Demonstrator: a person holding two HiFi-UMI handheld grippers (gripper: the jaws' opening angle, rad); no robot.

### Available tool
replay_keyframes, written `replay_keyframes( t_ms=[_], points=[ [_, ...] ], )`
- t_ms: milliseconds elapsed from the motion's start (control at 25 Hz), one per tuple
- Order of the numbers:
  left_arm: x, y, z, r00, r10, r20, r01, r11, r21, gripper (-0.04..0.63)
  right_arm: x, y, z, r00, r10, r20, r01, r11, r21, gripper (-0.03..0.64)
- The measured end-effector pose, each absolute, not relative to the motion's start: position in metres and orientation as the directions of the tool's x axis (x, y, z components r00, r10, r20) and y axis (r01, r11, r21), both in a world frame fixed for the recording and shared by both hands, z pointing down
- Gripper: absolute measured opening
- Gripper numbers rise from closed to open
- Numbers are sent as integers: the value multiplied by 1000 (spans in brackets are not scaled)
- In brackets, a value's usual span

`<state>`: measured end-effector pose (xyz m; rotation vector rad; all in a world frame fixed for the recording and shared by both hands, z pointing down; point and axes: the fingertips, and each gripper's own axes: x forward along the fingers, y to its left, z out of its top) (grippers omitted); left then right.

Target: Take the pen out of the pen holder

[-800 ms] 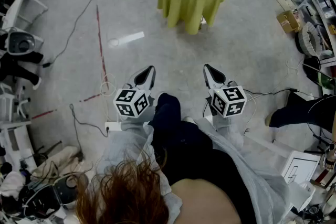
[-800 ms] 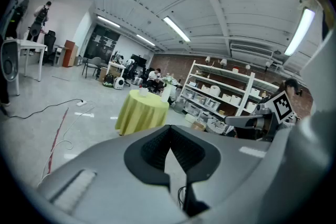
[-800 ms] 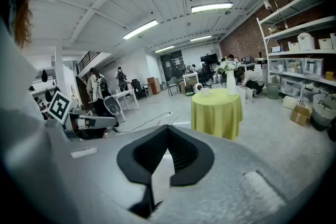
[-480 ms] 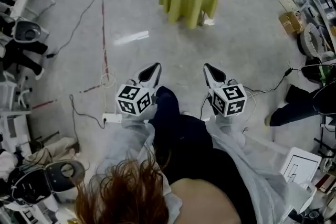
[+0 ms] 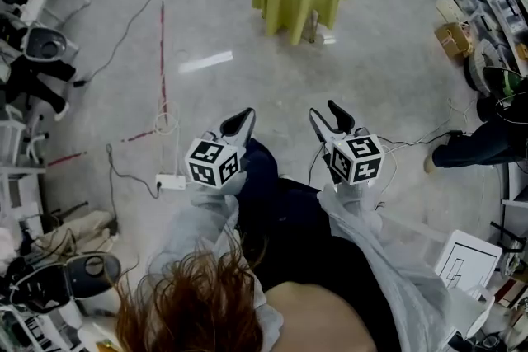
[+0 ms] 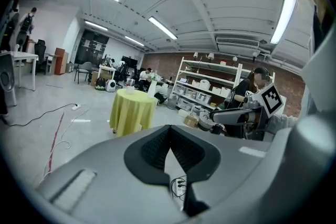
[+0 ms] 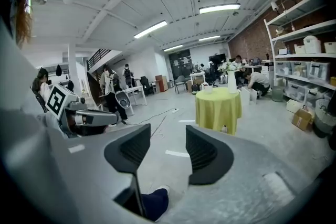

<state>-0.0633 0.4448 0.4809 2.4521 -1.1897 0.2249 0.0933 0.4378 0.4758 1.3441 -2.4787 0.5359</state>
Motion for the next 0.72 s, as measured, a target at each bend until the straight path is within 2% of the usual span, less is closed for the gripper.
replay_keyframes(
  t_ms=[160,320,520,720],
  points=[
    [-70,451,485,606,-728,322,-795,-536,286,15,89,441,479,-535,-749,390,-844,494,-208,291],
    [-73,452,482,585,-749,311,-809,-509,294,15,93,433,475,-520,-770,369,-854,478,-205,331],
    [-74,443,477,565,-768,302,-822,-491,289,15,93,419,466,-536,-772,342,-844,498,-198,324],
    [-84,419,484,559,-766,318,-826,-482,293,15,84,397,475,-534,-760,370,-844,500,-191,324]
  ],
)
